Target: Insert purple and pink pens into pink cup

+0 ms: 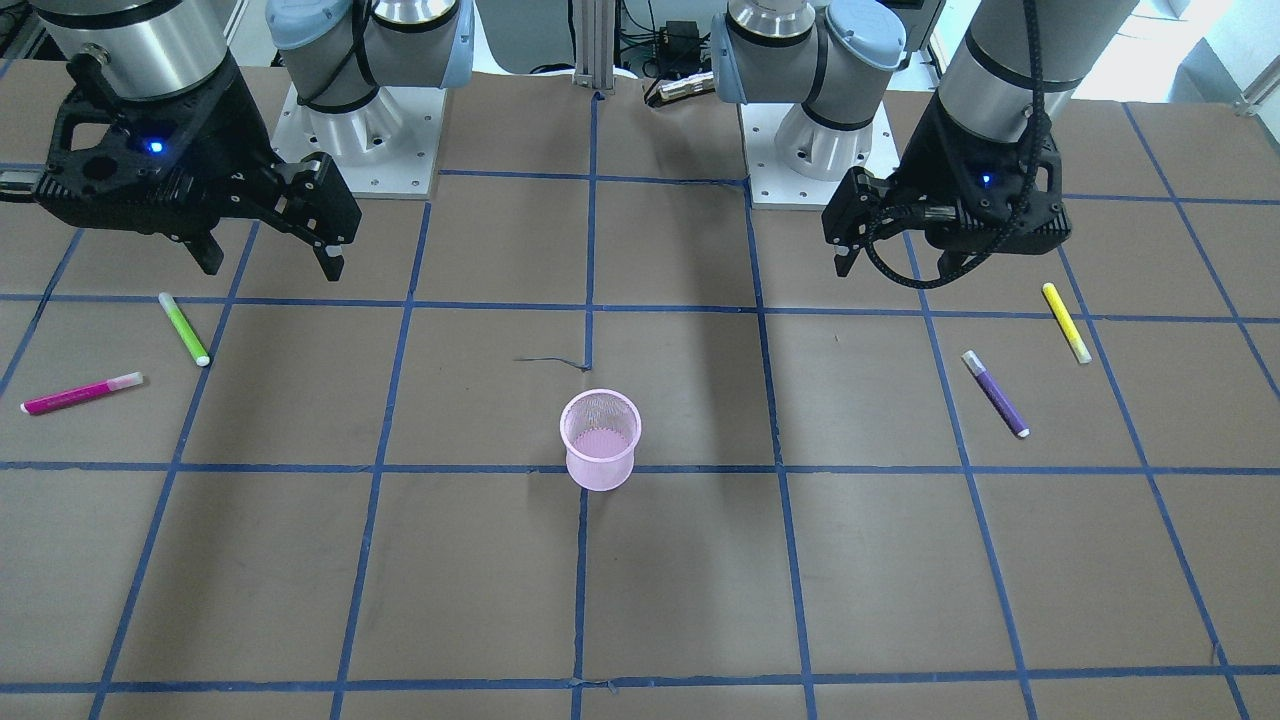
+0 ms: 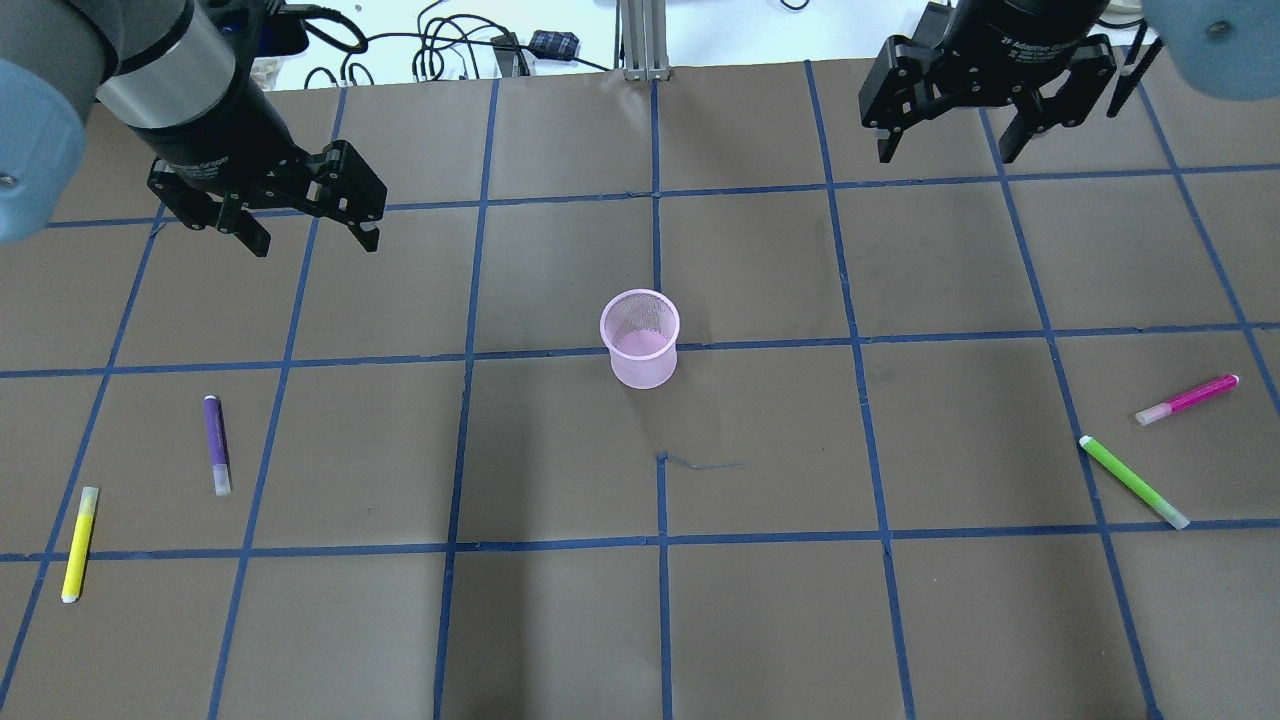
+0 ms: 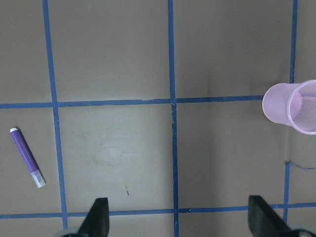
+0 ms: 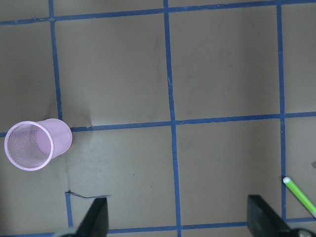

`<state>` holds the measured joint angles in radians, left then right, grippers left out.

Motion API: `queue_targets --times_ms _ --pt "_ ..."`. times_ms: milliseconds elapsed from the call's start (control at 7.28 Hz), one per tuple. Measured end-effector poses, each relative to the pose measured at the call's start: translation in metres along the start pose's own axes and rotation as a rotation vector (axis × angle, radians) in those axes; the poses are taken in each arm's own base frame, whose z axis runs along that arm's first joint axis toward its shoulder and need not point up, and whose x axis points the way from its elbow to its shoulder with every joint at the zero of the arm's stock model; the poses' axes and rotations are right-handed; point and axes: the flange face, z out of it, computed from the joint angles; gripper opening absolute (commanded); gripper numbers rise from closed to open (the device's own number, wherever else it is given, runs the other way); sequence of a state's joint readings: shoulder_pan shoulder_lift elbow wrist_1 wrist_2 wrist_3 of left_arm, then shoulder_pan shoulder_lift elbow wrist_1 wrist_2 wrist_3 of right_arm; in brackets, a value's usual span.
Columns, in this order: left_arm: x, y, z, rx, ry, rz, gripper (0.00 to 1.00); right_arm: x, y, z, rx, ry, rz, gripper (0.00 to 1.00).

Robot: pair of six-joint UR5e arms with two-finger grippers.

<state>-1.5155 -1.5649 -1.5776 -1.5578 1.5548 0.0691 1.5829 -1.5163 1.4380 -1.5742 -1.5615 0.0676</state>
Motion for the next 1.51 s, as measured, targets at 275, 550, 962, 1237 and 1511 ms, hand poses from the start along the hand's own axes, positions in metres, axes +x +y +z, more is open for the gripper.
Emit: queue_targets --times_ms 275,550,962,1237,1511 --pt "-0.001 0.001 0.001 -0.005 0.000 -0.002 1.00 0.000 0.001 0.001 -0.004 0.000 -0.001 1.00" --pt "-0.004 0.000 0.003 -0.009 -0.001 -0.007 1.00 0.001 0.001 0.001 -0.005 0.001 -0.001 1.00" --pt "-0.008 0.000 0.006 -0.018 -0.005 -0.015 1.00 0.004 0.010 -0.002 -0.046 0.011 -0.020 1.00" --pt "-0.009 -0.001 0.007 -0.019 -0.004 -0.016 1.00 0.010 0.014 0.003 -0.092 0.022 -0.136 1.00" --pt "-0.008 -0.003 0.008 -0.015 -0.003 -0.017 1.00 0.041 0.007 0.008 -0.114 0.017 -0.276 1.00"
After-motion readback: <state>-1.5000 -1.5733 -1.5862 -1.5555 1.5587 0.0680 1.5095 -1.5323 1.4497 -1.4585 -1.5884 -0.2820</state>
